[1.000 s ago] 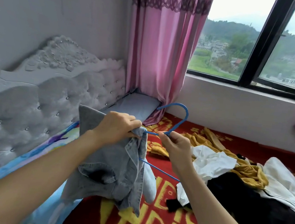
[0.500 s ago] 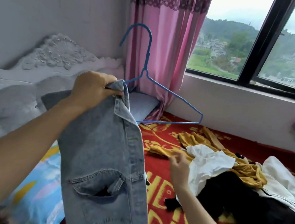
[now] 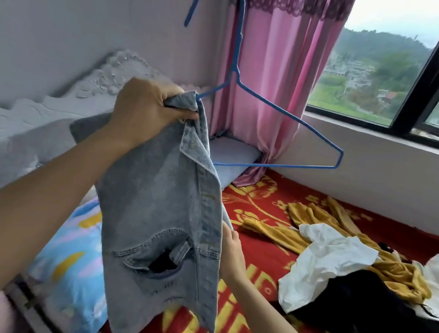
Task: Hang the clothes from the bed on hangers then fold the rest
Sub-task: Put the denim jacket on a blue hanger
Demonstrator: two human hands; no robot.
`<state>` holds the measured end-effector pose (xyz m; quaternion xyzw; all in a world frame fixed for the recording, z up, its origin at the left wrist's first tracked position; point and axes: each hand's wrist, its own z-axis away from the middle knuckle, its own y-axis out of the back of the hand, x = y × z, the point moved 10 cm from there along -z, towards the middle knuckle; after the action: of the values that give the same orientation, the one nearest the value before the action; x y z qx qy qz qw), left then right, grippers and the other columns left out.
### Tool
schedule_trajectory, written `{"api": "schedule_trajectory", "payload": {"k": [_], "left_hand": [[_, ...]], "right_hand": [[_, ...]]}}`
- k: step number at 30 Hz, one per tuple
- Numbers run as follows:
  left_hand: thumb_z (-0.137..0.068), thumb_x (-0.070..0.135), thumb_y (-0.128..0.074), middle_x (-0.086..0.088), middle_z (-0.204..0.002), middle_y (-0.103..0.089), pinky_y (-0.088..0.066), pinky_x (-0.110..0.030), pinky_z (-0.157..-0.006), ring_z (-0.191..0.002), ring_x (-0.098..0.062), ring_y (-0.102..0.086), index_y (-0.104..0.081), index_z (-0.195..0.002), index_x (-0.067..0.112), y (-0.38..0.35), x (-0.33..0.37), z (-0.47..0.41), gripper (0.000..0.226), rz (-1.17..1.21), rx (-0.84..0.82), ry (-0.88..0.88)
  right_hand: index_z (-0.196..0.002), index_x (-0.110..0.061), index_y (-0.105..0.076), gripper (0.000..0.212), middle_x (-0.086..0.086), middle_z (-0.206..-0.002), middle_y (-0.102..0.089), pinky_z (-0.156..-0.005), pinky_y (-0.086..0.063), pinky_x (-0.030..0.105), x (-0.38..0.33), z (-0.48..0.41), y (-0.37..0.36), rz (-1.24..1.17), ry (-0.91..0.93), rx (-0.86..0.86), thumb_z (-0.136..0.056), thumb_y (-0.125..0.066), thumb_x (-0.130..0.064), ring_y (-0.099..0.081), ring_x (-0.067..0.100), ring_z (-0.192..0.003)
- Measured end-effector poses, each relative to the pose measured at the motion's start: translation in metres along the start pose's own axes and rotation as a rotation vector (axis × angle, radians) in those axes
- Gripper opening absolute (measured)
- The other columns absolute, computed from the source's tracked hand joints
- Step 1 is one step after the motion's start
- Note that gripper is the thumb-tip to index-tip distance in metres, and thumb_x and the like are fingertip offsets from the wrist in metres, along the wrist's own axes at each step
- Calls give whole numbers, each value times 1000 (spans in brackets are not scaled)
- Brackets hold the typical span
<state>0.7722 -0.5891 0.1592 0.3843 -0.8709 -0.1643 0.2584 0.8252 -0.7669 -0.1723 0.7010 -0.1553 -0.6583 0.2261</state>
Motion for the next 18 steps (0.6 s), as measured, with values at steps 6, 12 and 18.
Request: {"api": "schedule_trajectory", "payload": {"k": [6,12,18], "left_hand": [[-74,25,-78,21,-55,-58,-42,-30,-59,-59,3,-45,-73,-85,3,34,-28,-2,26,52,80,75],[-74,21,-78,-24,-77,-67,-50,-44,-69,-71,-15,-50,-71,-82,-2,48,-67,12,26,68,58,170],[-71,12,-78,38,-61,-59,-40,0,-58,-57,18,-52,-69,-66,48,65,-81,17,37,173,53,200]], "right_hand": [[-80,-1,-70,18,4,-77,-59,-66,-34,29,-4,-19,42,-45,-29,331,-88,-60,-14,-52,16,-75],[-80,-5,-67,15,2,-74,-60,-66,-39,25,-21,-34,122,-246,-3,354,-90,-57,-10,-51,12,-72],[-55,-12,-68,38,-3,-48,-56,-38,-39,13,-67,-28,193,-551,15,-6,-89,-54,-2,-50,4,-40]]}}
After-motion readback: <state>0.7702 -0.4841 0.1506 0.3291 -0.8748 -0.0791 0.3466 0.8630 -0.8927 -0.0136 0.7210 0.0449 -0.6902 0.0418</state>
